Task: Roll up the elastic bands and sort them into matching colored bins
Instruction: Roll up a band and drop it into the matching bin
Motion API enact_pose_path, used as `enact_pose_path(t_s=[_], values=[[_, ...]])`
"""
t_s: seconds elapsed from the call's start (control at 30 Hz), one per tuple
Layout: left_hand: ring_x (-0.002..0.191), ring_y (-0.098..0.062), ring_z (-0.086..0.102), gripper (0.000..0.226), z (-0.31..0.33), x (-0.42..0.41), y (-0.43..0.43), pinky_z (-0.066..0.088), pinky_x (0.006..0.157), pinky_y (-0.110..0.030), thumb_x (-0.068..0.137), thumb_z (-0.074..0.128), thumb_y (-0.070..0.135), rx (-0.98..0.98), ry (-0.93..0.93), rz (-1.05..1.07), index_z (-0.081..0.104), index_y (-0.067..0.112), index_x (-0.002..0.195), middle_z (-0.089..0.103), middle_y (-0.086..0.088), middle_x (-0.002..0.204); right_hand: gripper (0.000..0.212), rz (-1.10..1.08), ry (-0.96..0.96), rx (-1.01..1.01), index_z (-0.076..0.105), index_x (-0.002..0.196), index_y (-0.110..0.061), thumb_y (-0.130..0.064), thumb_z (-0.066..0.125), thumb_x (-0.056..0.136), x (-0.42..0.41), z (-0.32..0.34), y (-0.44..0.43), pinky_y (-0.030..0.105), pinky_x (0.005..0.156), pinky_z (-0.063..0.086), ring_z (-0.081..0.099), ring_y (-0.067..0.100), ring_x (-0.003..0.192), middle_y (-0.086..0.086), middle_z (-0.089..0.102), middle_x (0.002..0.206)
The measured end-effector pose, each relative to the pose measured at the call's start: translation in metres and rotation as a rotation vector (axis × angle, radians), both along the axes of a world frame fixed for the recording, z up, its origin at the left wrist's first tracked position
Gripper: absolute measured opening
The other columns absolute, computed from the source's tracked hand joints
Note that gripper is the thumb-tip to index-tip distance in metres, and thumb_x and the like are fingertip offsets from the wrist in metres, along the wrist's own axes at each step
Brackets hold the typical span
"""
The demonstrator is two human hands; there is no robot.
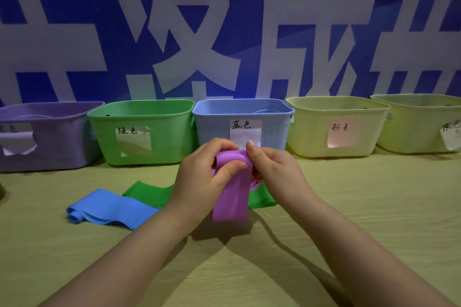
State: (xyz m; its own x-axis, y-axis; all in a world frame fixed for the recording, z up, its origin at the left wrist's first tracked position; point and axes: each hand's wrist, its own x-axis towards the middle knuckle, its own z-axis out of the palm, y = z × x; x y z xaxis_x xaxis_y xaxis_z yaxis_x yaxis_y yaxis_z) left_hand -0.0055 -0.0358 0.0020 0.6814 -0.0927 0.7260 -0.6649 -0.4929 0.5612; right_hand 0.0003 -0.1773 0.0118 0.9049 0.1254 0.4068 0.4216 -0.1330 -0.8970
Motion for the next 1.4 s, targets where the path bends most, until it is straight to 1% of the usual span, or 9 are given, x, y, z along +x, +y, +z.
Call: enact_pose_path(t_s=[0.13,0.23,0.33,0.53,0.8,0.97,1.07,1.3,1.4], values=[[0.07,0.002,0.055,0.008,0.0014,0.0034,0.0015,0.041,0.06,-0.015,0.075,0.057,0.04,-0.098,0.076,-0.005,0.055,0.038,0.083,0.063,0.018,0.082,0.011,0.045,-0.028,0.012,0.061,0.093,-0.029,-0.028,0.05,0.093,-0.0012,-0.0012,0.0016,0.021,0.063,0.05,0.059,0.0,0.07,-0.01,0.063,0.079],[0.067,0.0,0.055,0.013,0.001,0.0036,0.001,0.042,0.057,-0.02,0.077,0.054,0.045,-0.134,0.134,-0.036,0.056,0.036,0.086,0.062,0.018,0.084,0.016,0.062,-0.042,-0.047,0.06,0.103,-0.032,-0.023,0.053,0.092,0.0003,-0.003,0.0004,0.031,0.073,0.052,0.059,0.008,0.081,-0.002,0.066,0.094],[0.07,-0.006,0.057,0.021,-0.0002,0.0015,-0.0009,0.045,0.058,-0.027,0.078,0.053,0.047,-0.114,0.185,-0.073,0.055,0.032,0.091,0.062,0.014,0.085,0.014,0.021,-0.052,-0.06,0.064,0.094,-0.029,-0.021,0.053,0.093,0.0014,-0.0009,0.0005,0.027,0.063,0.05,0.057,0.003,0.069,-0.005,0.065,0.082],[0.076,-0.01,0.055,0.023,-0.0023,0.002,-0.0027,0.044,0.066,-0.028,0.076,0.073,0.022,0.017,0.135,0.021,0.056,0.03,0.088,0.06,0.006,0.086,0.025,-0.113,-0.071,-0.109,0.065,0.066,-0.034,-0.047,0.053,0.084,0.0075,-0.0036,-0.0017,0.045,0.072,0.049,0.055,0.012,0.064,-0.011,0.06,0.059],[0.068,-0.005,0.054,0.02,-0.0036,0.0007,-0.0032,0.046,0.063,-0.027,0.07,0.062,0.045,-0.05,0.103,-0.002,0.051,0.036,0.084,0.06,0.013,0.084,0.048,-0.084,0.062,-0.059,0.058,0.052,-0.017,-0.045,0.048,0.089,0.0063,0.0005,-0.0048,0.033,0.061,0.047,0.054,0.007,0.045,-0.006,0.054,0.043],[0.061,-0.007,0.052,0.017,-0.0021,0.0051,0.001,0.043,0.055,-0.029,0.073,0.057,0.045,-0.173,0.158,-0.029,0.053,0.031,0.08,0.061,0.011,0.074,0.013,0.053,0.042,0.042,0.064,0.095,-0.021,-0.024,0.053,0.092,0.0002,0.0024,-0.0021,0.013,0.056,0.045,0.058,0.0,0.067,-0.004,0.064,0.083],[0.058,-0.004,0.05,0.02,-0.0018,0.0079,0.0031,0.039,0.053,-0.027,0.073,0.054,0.048,-0.202,0.174,-0.01,0.053,0.029,0.076,0.06,0.015,0.069,0.022,0.063,0.004,-0.008,0.062,0.11,-0.016,-0.016,0.058,0.089,0.0028,-0.0028,-0.0003,0.017,0.065,0.046,0.06,0.007,0.08,0.005,0.066,0.099],[0.067,-0.008,0.055,0.028,0.0002,0.0019,-0.0011,0.047,0.059,-0.027,0.074,0.068,0.049,-0.117,0.192,-0.027,0.051,0.032,0.09,0.059,0.011,0.082,0.024,-0.032,-0.033,-0.085,0.063,0.07,-0.026,-0.026,0.053,0.092,0.0026,-0.0011,-0.0015,0.015,0.053,0.039,0.049,-0.001,0.051,-0.013,0.055,0.051],[0.067,-0.006,0.055,0.031,0.0005,0.0005,-0.0007,0.048,0.058,-0.026,0.071,0.066,0.054,-0.133,0.178,-0.042,0.054,0.032,0.087,0.059,0.011,0.077,0.032,-0.045,0.009,-0.103,0.067,0.073,-0.016,-0.036,0.051,0.091,0.0024,-0.0011,-0.0023,0.025,0.059,0.045,0.054,0.005,0.056,-0.007,0.059,0.058]])
